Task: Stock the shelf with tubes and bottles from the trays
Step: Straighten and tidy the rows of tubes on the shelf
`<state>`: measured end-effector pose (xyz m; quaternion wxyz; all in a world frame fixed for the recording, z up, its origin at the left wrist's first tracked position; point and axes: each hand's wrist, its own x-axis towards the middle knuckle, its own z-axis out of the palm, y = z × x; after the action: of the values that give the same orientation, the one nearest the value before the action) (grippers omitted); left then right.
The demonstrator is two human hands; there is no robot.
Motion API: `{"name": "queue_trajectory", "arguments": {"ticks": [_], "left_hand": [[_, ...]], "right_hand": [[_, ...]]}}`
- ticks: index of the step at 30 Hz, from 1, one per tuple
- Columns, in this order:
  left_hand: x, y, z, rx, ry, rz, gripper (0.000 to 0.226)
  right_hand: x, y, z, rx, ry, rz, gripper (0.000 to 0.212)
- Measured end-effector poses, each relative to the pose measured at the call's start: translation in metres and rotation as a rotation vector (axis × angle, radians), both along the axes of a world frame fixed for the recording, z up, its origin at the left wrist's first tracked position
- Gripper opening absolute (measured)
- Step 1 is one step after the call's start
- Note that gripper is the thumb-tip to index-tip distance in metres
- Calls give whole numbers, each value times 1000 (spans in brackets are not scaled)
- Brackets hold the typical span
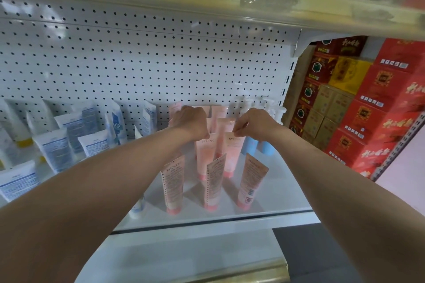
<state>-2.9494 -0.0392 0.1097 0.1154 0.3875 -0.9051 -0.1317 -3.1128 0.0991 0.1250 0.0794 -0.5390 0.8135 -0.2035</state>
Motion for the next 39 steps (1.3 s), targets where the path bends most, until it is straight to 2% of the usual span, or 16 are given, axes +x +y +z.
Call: {"name": "queue_trajectory", "arguments": {"ticks": [13,16,18,21,26,30,33,39], "left_hand": [[6,6,2,7,-17,-37,27],[11,13,7,4,19,-41,30],[15,18,12,45,80,-93,25],[23,33,21,222,151,-257,23],[40,51,29,342,70,-428,32],[50,58,27,351,28,-431,33],[50,61,21,341,46,-389,29],[42,62,11,323,77,-301,36]], "right_hand": [[7,2,2,39,39,-26,14],[7,5,0,2,-1,-66,22],[10,9,2,-29,-34,-88,30],[15,20,6,-37,-95,-42,28],[20,47,7,128,-175,102,30],[20,66,8,173,-173,130,29],[22,75,11,133,-162,107,25],[25,81,8,96,-164,65,28]]}}
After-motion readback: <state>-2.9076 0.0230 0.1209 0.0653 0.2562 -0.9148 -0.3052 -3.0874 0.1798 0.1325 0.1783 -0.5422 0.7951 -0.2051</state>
